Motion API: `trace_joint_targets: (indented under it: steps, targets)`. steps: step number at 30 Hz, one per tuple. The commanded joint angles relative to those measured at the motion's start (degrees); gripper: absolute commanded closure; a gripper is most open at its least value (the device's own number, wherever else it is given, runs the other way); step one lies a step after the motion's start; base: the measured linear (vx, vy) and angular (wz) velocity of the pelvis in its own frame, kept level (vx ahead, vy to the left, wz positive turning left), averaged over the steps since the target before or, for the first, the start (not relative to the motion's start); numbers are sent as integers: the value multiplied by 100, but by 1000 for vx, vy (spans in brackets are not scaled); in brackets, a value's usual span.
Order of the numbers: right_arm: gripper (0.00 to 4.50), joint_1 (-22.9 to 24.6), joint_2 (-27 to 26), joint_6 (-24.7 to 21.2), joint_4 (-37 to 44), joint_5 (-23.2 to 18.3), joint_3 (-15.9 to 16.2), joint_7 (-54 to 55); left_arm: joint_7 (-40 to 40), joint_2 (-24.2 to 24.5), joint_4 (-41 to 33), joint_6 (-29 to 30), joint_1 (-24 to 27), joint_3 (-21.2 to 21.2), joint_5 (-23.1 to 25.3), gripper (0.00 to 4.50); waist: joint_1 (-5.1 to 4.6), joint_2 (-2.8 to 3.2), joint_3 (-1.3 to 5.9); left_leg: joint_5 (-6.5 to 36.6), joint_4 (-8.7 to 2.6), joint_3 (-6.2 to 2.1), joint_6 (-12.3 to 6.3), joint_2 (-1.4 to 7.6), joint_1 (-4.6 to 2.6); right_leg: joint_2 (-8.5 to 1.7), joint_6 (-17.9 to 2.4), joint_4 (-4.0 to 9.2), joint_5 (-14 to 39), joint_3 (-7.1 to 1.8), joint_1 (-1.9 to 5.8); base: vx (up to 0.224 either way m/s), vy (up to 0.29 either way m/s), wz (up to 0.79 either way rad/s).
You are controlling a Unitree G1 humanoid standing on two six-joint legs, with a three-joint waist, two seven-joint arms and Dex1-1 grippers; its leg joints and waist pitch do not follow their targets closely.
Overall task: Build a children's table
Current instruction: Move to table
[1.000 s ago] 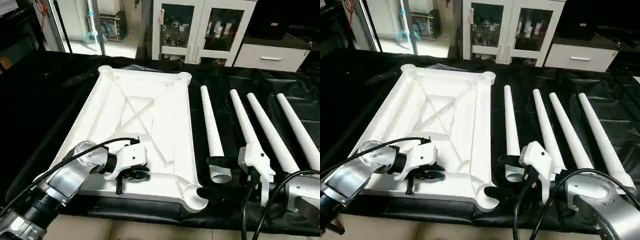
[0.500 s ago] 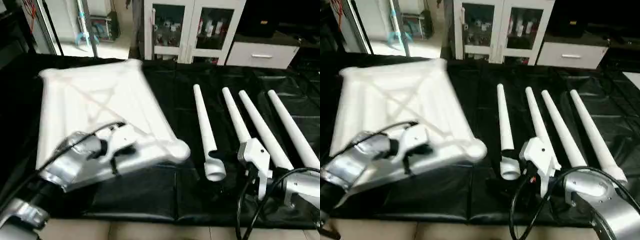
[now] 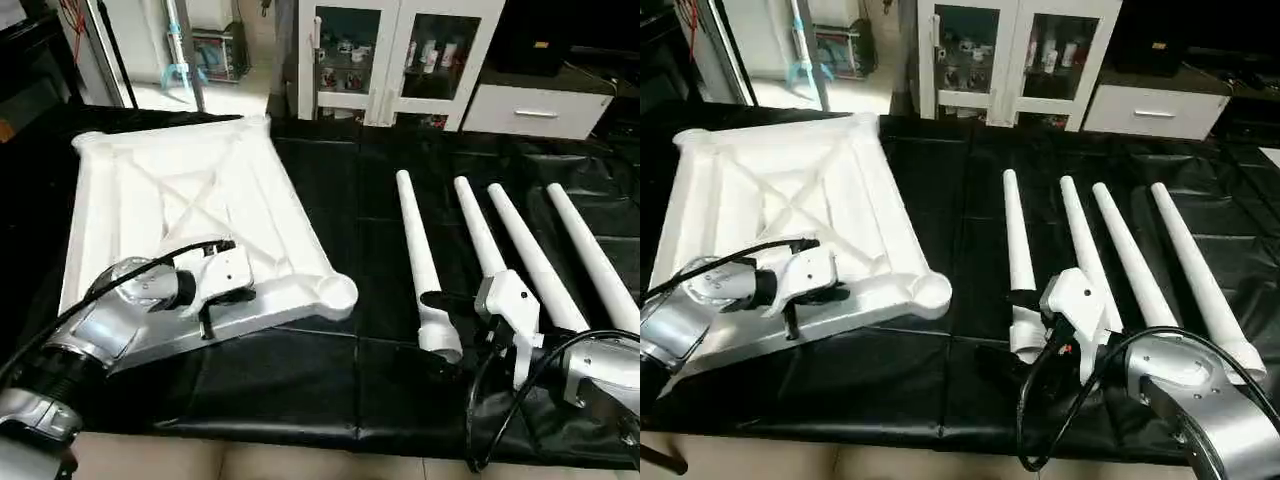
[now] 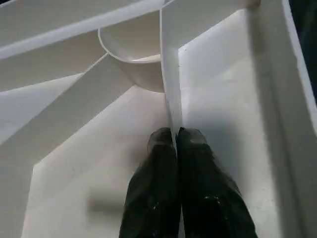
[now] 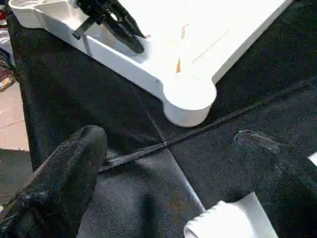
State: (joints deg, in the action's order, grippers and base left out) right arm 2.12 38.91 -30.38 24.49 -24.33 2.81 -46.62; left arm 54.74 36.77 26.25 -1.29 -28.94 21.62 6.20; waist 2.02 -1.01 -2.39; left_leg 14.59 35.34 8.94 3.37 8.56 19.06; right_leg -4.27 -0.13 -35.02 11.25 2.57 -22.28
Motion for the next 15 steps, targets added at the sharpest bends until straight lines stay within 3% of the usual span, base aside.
trace_joint_targets:
  steps: [1,6,7,11,15]
  targets:
    - [0,-96,-14,80,-42,38,22,28,36,-108,-145,-188,196,130,-25,445,23,-53,219,625,-533,-149,-317,462,72,-486,-1235,390,1161,-310,225,0,0,0]
    - [0,-106,-37,78,-53,55,18,35,46,-159,-140,-203,182,125,7,445,34,-48,218,579,-527,-132,-348,462,67,-489,-1332,381,1021,-308,230,0,0,0]
    - [0,-118,-54,73,-57,48,16,46,-213,-197,43,-215,67,63,159,419,36,-42,214,626,-528,-131,-336,459,70,-488,-1313,389,1086,-311,231,0,0,0]
    - [0,-114,-76,53,-34,20,-4,47,-213,-147,152,-67,-16,-18,223,389,56,-39,201,832,-540,-126,-261,466,51,-492,-1237,425,1407,-317,211,0,0,0]
    - [0,-106,-154,-44,30,-159,-132,68,-35,7,-50,2,-28,-315,-38,350,56,-30,212,846,-553,-136,-171,471,52,-483,-1179,417,1374,-312,211,0,0,0]
